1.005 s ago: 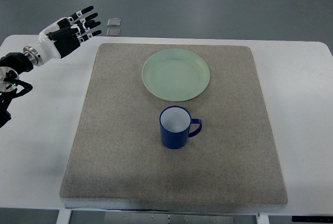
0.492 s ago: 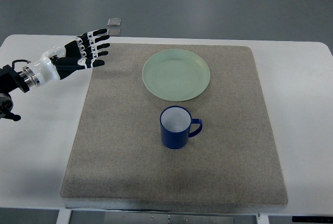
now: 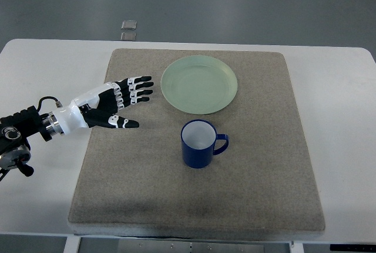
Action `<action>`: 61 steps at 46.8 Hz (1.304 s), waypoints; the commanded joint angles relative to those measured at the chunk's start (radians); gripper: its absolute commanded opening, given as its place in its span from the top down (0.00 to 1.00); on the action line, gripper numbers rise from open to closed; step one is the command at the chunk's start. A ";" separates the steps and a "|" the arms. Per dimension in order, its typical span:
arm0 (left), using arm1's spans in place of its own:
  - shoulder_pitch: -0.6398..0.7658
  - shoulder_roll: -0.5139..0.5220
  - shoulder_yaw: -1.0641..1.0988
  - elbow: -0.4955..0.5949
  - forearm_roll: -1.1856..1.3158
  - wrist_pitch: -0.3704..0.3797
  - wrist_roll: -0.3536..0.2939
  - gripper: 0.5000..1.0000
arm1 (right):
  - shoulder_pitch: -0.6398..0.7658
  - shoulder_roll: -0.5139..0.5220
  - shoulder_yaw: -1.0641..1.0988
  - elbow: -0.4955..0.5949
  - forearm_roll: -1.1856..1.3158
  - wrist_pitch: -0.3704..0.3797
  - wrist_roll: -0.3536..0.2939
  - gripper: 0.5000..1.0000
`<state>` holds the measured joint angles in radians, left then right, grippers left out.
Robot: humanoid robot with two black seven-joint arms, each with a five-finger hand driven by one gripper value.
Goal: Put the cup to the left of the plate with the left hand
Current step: 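Reach the left hand around the blue mug's body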
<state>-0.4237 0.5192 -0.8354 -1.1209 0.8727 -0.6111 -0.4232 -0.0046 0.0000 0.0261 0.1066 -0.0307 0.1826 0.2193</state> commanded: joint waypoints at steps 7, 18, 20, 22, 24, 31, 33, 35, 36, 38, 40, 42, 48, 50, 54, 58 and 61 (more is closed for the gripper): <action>-0.001 -0.044 0.038 0.001 0.022 0.000 0.001 0.01 | 0.000 0.000 0.000 -0.001 0.000 0.000 0.000 0.14; -0.017 -0.090 0.075 -0.003 0.029 0.000 0.004 0.01 | 0.000 0.000 0.000 0.001 0.000 0.000 0.000 0.14; -0.020 -0.093 0.078 -0.003 0.035 0.000 0.004 0.01 | -0.002 0.000 0.000 0.001 0.000 0.000 0.000 0.14; -0.024 -0.094 0.081 -0.003 0.046 0.000 0.004 0.01 | 0.000 0.000 0.000 0.001 0.000 0.000 0.000 0.14; -0.027 -0.096 0.084 -0.003 0.057 0.000 0.004 0.01 | 0.000 0.000 0.000 -0.001 0.000 0.000 0.000 0.14; -0.037 -0.126 0.102 -0.003 0.081 0.000 0.004 0.01 | 0.000 0.000 0.000 -0.001 0.000 0.000 0.000 0.14; -0.037 -0.128 0.104 -0.003 0.089 0.000 0.004 0.01 | 0.000 0.000 0.000 0.001 0.000 0.000 0.000 0.14; -0.038 -0.130 0.111 -0.003 0.091 0.000 0.006 0.01 | 0.000 0.000 0.000 0.001 0.000 0.000 0.000 0.14; -0.040 -0.130 0.116 -0.003 0.091 0.000 0.004 0.01 | 0.000 0.000 0.000 -0.001 0.000 0.000 0.000 0.14; -0.047 -0.130 0.128 -0.003 0.091 0.000 0.006 0.01 | 0.000 0.000 0.000 0.001 0.000 0.000 0.000 0.14; -0.050 -0.131 0.137 -0.003 0.091 0.000 0.004 0.01 | 0.000 0.000 0.000 0.001 0.000 0.000 0.000 0.14; -0.052 -0.139 0.140 -0.003 0.091 0.000 0.004 0.01 | 0.000 0.000 0.000 -0.001 0.000 0.000 0.000 0.14; -0.053 -0.165 0.145 -0.002 0.098 0.000 0.007 0.01 | 0.000 0.000 0.000 -0.001 0.000 0.000 0.000 0.14; -0.056 -0.168 0.145 -0.002 0.101 0.000 0.011 0.01 | 0.000 0.000 0.000 0.001 0.000 0.000 0.000 0.14; -0.067 -0.177 0.145 -0.002 0.103 0.000 0.014 0.01 | 0.000 0.000 0.000 -0.001 0.000 0.000 0.000 0.14; -0.073 -0.192 0.145 0.001 0.106 0.000 0.015 0.01 | 0.000 0.000 0.000 -0.001 0.000 0.000 0.000 0.14; -0.079 -0.195 0.145 0.003 0.114 0.000 0.017 0.01 | 0.000 0.000 0.000 0.001 0.000 0.000 0.000 0.14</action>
<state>-0.4973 0.3272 -0.6903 -1.1192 0.9800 -0.6107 -0.4075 -0.0046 0.0000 0.0261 0.1064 -0.0307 0.1825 0.2194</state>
